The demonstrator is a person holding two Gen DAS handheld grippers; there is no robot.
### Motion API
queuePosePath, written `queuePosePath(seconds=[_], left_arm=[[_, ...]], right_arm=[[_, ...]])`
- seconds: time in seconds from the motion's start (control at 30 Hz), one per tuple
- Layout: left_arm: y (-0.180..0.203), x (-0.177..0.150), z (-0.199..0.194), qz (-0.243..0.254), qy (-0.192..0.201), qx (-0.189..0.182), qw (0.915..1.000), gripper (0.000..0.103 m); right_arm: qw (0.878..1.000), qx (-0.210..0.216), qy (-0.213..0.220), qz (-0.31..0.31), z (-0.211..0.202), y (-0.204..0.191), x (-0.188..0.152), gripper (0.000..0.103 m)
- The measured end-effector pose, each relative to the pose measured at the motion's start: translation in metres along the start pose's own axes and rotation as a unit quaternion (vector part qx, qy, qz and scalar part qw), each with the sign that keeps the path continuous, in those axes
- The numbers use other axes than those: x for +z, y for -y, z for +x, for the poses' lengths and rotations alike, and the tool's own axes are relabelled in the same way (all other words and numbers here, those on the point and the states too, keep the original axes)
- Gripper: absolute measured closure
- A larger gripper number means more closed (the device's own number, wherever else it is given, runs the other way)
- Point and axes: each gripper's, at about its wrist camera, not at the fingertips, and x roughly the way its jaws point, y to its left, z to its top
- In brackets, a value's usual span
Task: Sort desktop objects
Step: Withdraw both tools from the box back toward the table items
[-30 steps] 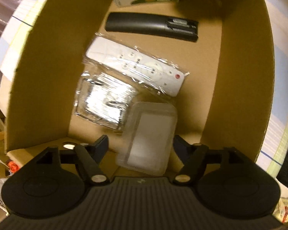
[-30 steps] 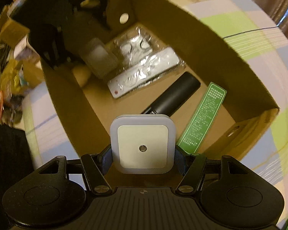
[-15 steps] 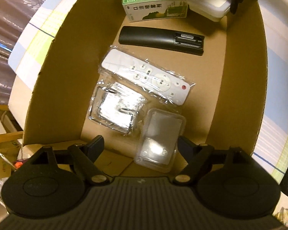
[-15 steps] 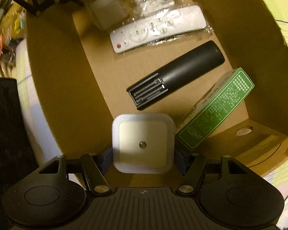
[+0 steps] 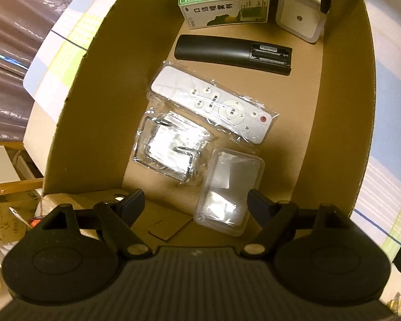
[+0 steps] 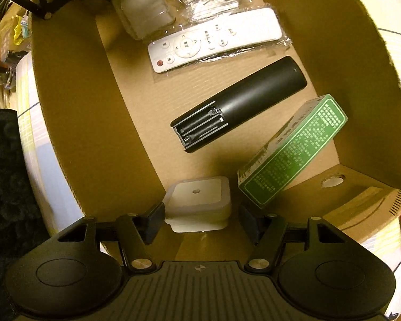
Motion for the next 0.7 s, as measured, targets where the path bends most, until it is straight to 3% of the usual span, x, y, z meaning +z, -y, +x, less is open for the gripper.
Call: queuePosePath(seconds=[0.03,0.07,0.3,0.4,0.7], left_arm=[[0.0,0.0,-0.001,0.0,0.0,0.003,1.0,0.022],[0.001,0.001,-0.002,-0.001,0.0,0.006,1.0,0.022],[0.004,0.003,-0.019,-0.022,-0.001,0.038,0.9991,0.022],[0.008,0.005,-0.031,-0.032,0.004,0.039,0.9987,0.012],[0.041,0.017,-0.069,-0.029,0.003,0.08,0.9964,0.01]], right_arm=[[1.0,-0.008,0.008,-0.001,-0.003,-0.002,-0.002,0.01],[1.0,-0.016,0.016,-0.002,-0.005,-0.005,-0.003,0.005],[0.994,-0.05,0.09,0.024,-0.034,-0.009,-0.026,0.005],[0.99,-0.062,0.121,0.033,-0.045,-0.016,-0.038,0.005],[0.976,-0.087,0.194,0.056,-0.066,-0.039,-0.074,0.005]])
